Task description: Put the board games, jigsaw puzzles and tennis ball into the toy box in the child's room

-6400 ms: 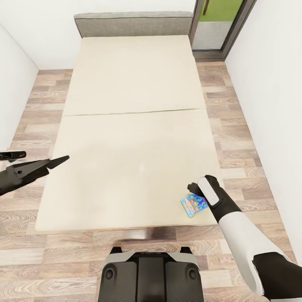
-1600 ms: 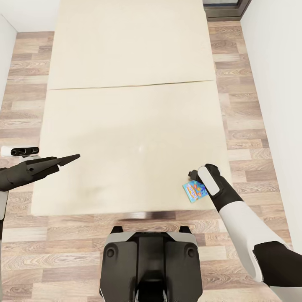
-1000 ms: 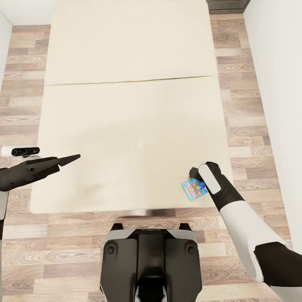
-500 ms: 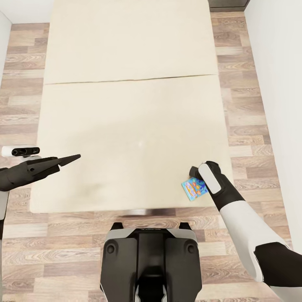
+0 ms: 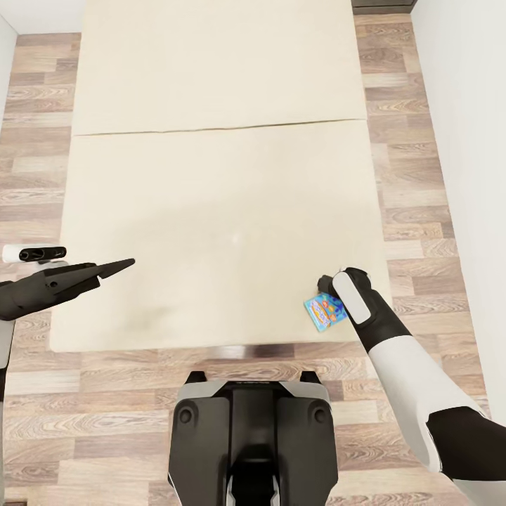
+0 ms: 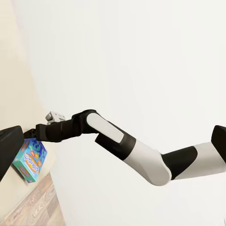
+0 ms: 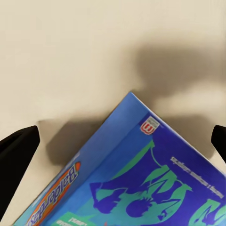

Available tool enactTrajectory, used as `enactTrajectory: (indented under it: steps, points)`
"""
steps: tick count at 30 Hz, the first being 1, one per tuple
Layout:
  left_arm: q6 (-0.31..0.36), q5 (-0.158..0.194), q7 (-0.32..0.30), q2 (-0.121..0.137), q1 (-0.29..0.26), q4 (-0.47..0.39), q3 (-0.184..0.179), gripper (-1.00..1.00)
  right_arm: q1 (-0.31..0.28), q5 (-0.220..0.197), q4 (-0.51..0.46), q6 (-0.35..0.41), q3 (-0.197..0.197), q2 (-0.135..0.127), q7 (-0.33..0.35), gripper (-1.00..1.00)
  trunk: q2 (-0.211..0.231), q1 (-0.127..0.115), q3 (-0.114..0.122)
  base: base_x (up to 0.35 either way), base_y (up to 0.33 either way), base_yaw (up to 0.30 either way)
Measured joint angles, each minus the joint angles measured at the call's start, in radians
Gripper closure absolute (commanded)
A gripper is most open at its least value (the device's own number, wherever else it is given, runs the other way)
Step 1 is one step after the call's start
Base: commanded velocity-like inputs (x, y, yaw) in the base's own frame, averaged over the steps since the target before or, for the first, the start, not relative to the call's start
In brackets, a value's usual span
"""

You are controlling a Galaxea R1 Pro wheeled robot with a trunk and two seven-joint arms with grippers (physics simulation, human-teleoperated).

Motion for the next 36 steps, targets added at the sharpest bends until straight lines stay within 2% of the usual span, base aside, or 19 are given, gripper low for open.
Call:
enactTrajectory:
  steps: [5, 9, 36]
  points:
    - [0.000, 0.000, 0.000, 0.000, 0.000, 0.000, 0.000, -1.00, 0.000, 0.001, -0.001, -0.001, 0.000, 0.000, 0.000, -1.00, 0.000, 0.000, 0.000, -0.022, 0.000, 0.000]
    - [0.000, 0.000, 0.000, 0.000, 0.000, 0.000, -0.002, -1.00, 0.000, 0.019, -0.007, -0.008, 0.000, -0.001, -0.003, -1.00, 0.000, 0.001, 0.000, -0.133, 0.000, 0.000]
    - [-0.001, 0.000, 0.000, -0.001, 0.000, 0.000, -0.001, -1.00, 0.000, 0.011, -0.008, -0.014, 0.000, 0.001, -0.002, -1.00, 0.000, 0.000, 0.000, -0.070, 0.000, 0.000]
